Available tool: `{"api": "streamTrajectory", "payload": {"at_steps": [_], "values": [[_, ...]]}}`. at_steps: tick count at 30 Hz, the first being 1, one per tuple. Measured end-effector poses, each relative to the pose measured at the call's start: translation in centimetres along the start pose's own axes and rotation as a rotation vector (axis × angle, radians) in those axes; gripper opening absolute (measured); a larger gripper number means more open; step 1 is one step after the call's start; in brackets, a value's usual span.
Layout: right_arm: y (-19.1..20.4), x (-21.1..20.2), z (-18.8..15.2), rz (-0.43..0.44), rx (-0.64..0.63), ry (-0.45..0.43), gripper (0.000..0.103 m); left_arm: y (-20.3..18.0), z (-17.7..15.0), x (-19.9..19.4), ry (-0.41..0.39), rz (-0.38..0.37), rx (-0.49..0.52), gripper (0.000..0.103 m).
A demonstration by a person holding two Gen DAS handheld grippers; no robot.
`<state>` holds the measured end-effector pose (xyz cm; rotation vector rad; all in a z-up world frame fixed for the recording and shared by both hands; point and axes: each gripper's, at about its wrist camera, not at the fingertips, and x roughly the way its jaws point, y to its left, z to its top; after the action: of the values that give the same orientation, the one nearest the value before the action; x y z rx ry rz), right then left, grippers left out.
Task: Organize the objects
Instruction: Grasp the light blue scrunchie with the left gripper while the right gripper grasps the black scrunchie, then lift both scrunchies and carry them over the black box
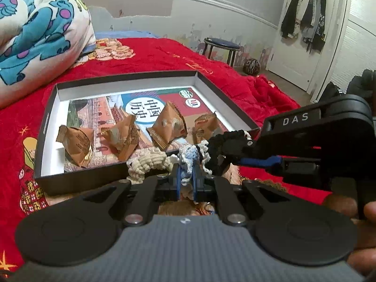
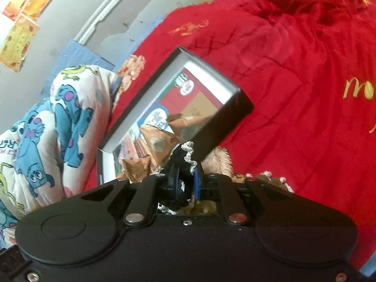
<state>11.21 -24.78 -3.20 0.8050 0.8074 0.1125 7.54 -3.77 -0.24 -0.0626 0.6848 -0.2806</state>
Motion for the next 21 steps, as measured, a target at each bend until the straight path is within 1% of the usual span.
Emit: {"api": "streamTrajectory", "payload": {"at_steps": [5, 13, 21], "values": [[0.2, -1.0, 0.3, 0.06, 0.015, -0.031, 0.013, 0.2, 0.6, -0.9, -0.03, -0.006, -0.007, 0.012], [0.7, -2.0, 0.6, 0.115, -0.001, -0.075, 0.013, 1.7, 1.9, -2.4, -0.101, -0.01, -0.052, 0.012], [2.1, -3.1, 1.0, 0.138, -0.082, -0.143, 0.013, 3.3, 3.1, -3.7, -0.196, 0.036, -0.063, 0.012]]}}
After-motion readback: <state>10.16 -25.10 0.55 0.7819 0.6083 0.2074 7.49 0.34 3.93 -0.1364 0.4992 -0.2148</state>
